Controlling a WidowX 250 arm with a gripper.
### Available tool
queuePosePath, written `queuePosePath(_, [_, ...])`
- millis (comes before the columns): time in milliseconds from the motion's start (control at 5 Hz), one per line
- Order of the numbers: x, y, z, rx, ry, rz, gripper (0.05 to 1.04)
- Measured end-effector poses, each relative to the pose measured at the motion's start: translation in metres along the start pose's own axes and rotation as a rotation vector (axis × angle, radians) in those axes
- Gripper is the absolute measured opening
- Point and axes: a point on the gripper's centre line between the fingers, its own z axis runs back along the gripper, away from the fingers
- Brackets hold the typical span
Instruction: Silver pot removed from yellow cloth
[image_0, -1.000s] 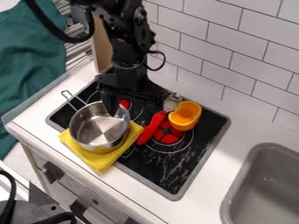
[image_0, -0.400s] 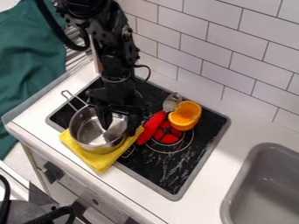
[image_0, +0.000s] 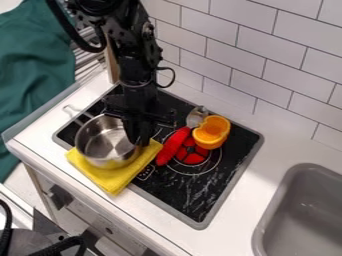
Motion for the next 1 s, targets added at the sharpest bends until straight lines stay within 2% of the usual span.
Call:
queuePosePath(200, [0.002, -0.003, 0.001, 0.012, 0.001, -0.026, 0.056])
queuePosePath(400, [0.010, -0.013, 0.009, 0.043, -0.016, -0.084, 0.054])
queuePosePath(600, [0.037, -0.029, 0.023, 0.037, -0.087, -0.134, 0.054])
queuePosePath(800, [0.061, -0.039, 0.016, 0.017, -0.084, -0.136, 0.054])
queuePosePath(1000, [0.076, -0.046, 0.007, -0.017, -0.083, -0.103, 0.054])
